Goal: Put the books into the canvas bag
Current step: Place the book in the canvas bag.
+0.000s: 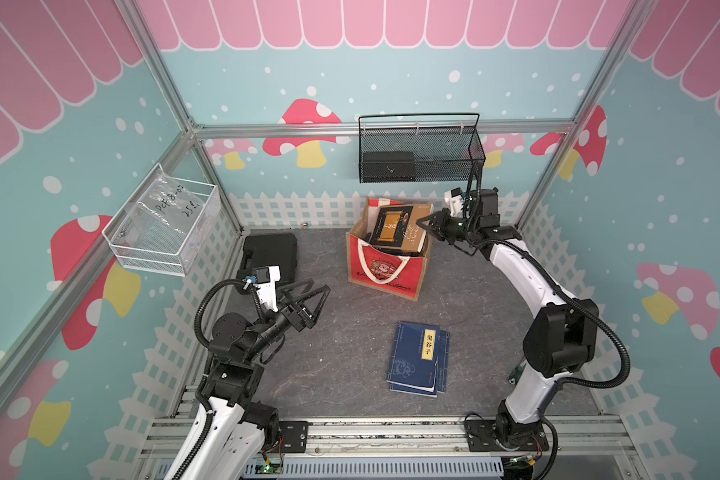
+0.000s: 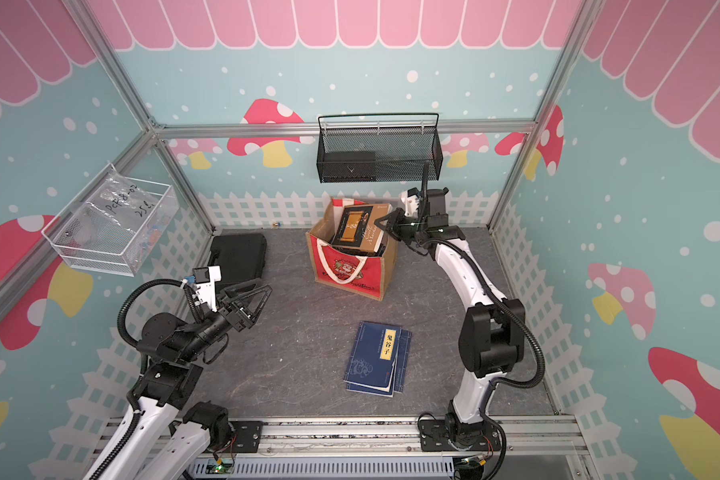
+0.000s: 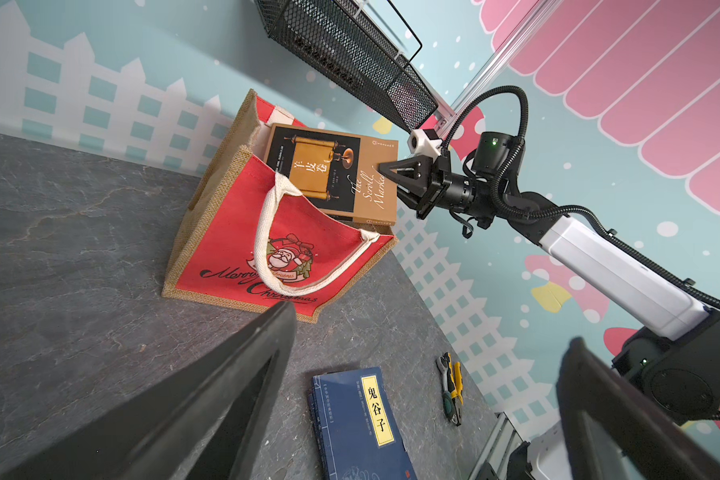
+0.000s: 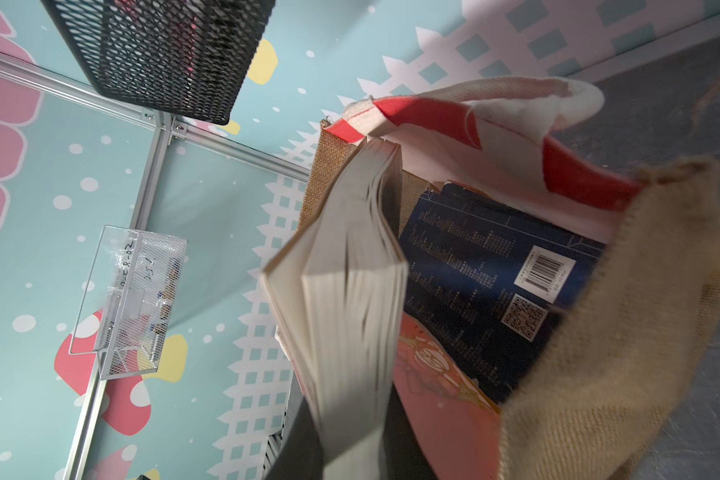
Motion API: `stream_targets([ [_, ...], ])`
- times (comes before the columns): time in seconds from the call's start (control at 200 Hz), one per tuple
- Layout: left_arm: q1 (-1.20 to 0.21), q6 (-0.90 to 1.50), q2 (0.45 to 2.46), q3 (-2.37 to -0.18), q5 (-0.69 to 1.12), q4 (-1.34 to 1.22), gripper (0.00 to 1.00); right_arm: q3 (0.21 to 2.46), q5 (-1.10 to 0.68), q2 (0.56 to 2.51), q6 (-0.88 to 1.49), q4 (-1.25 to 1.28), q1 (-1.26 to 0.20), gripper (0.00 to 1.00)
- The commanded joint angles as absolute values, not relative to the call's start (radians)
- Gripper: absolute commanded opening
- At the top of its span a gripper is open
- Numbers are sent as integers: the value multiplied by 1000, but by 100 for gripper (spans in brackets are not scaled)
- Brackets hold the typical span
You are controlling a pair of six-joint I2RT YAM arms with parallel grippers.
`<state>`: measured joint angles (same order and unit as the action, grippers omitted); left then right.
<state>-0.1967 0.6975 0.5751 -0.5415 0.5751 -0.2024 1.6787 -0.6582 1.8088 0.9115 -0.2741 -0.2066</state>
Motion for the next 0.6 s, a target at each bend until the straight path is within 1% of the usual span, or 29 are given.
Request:
stream_targets([
  [0.0,-190,675,559,-535,557,-199,99,1742,-645,1826,942,-253,-247,0],
  [0.195,-192,674,548,-534,555,-195,99,1709,-539,1826,996,-269,-255,0],
  [0.3,-193,672,542,-534,553,-190,99,1707,-532,1832,1006,-276,-255,0],
  [0.32,-193,672,543,-535,552,-190,99,1708,-532,1834,1008,-277,-255,1],
  [0.405,-195,673,541,-533,551,-194,99,1717,-545,1846,1008,-285,-255,12],
  [0.475,-195,674,541,-533,552,-196,99,1734,-552,1858,999,-302,-257,28],
  [0.525,-195,677,540,-531,553,-199,99,1744,-552,1863,992,-316,-256,37],
  [0.595,-195,678,539,-531,555,-199,99,1744,-550,1864,987,-322,-256,52],
])
